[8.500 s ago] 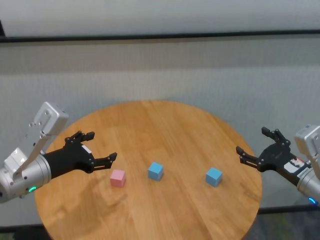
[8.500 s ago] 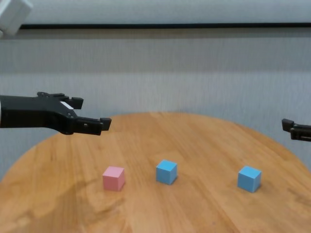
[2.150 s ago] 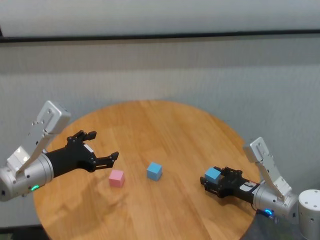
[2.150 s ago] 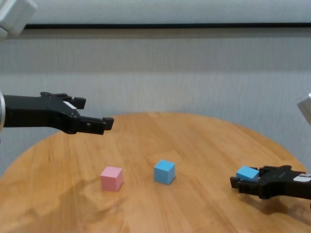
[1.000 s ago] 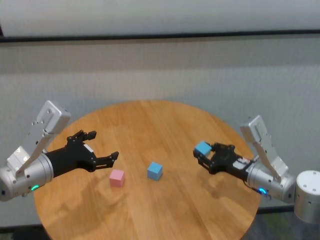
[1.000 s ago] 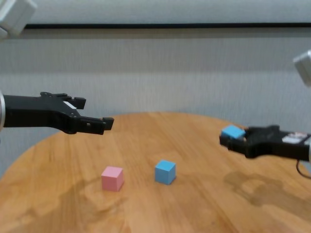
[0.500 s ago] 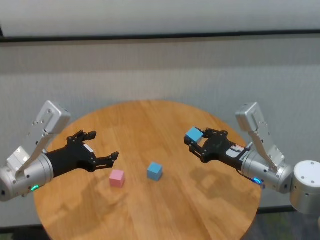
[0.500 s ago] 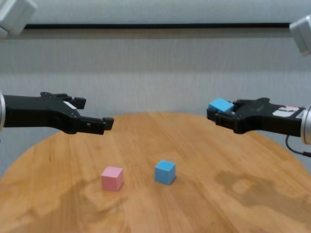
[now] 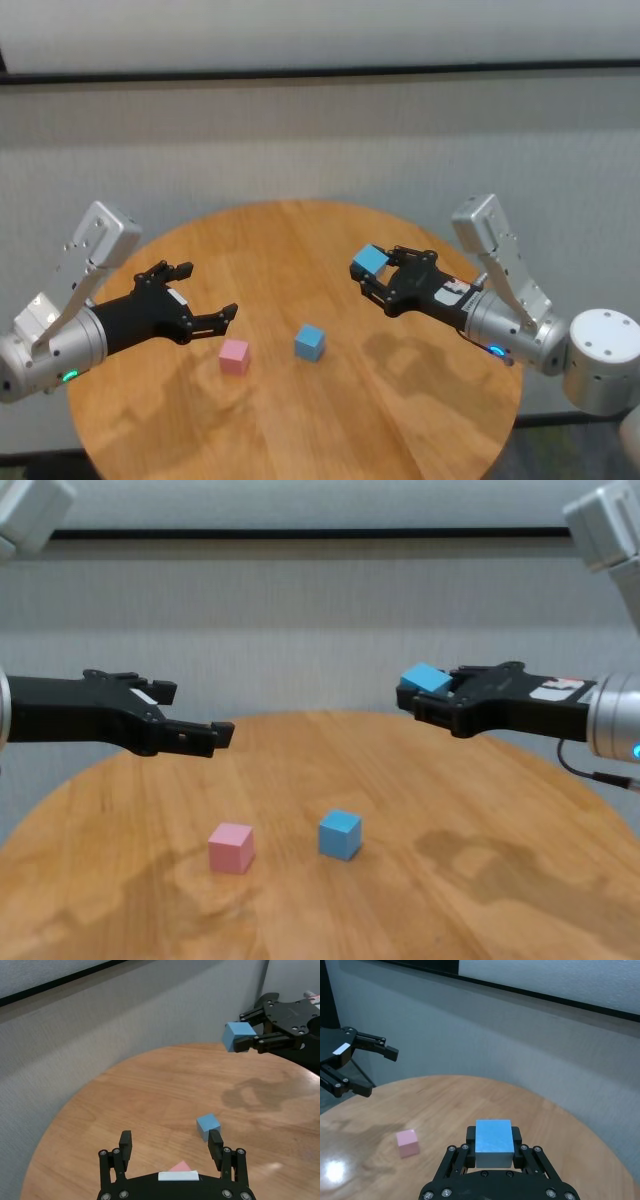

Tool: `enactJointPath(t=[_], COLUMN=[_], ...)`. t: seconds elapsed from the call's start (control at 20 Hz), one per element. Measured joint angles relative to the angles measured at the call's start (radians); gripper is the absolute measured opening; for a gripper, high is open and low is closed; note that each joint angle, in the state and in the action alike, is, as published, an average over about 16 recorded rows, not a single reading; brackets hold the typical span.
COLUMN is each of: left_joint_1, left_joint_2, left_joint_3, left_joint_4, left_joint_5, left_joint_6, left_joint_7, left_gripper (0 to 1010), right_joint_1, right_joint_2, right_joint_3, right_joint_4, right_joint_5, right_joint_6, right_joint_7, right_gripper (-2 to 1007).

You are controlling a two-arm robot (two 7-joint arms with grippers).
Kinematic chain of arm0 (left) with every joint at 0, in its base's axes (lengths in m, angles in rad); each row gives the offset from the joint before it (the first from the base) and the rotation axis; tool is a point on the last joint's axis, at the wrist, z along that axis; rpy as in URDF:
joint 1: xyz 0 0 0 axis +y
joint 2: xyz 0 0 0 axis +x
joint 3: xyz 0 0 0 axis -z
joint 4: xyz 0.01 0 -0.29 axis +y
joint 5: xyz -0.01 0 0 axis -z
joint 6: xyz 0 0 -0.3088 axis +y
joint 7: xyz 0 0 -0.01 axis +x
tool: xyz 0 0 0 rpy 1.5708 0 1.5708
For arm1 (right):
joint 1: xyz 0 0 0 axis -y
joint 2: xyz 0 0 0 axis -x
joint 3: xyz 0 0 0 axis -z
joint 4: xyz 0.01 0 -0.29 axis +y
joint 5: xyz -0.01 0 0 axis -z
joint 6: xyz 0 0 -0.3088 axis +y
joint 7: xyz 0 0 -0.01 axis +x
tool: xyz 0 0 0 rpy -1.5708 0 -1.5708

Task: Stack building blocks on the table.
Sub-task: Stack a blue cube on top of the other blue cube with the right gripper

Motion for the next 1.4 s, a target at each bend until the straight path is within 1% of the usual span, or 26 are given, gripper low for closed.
enactJointPath(t=[0.25, 0.55, 0.75, 0.9, 1.05, 1.4], left_joint_1=[0.0, 0.0, 0.0, 0.0, 0.0, 0.0], left_joint_2=[0.0, 0.0, 0.0, 0.0, 0.0, 0.0], left_joint_3=[0.0, 0.0, 0.0, 0.0, 0.0, 0.0], left_joint_4=[0.0, 0.0, 0.0, 0.0, 0.0, 0.0], left_joint_5=[0.0, 0.0, 0.0, 0.0, 0.0, 0.0], left_joint_6=[0.0, 0.0, 0.0, 0.0, 0.0, 0.0], left_joint_7=[0.0, 0.0, 0.0, 0.0, 0.0, 0.0], left_gripper=[1002, 1002, 1002, 1002, 1002, 1002], right_joint_1=[0.029, 0.065, 0.083, 0.091, 0.094, 0.09], right_joint_2=[-0.024, -0.059, -0.082, -0.095, -0.104, -0.113], right_joint_3=[-0.02, -0.045, -0.061, -0.073, -0.084, -0.103], right_joint_4=[0.039, 0.107, 0.149, 0.171, 0.184, 0.193], right_joint_5=[-0.009, -0.019, -0.026, -0.032, -0.038, -0.053], right_joint_6=[-0.013, -0.029, -0.032, -0.028, -0.019, 0.006], right_joint_7=[0.008, 0.022, 0.031, 0.036, 0.038, 0.038], right_gripper=[372, 373, 373, 373, 373, 373])
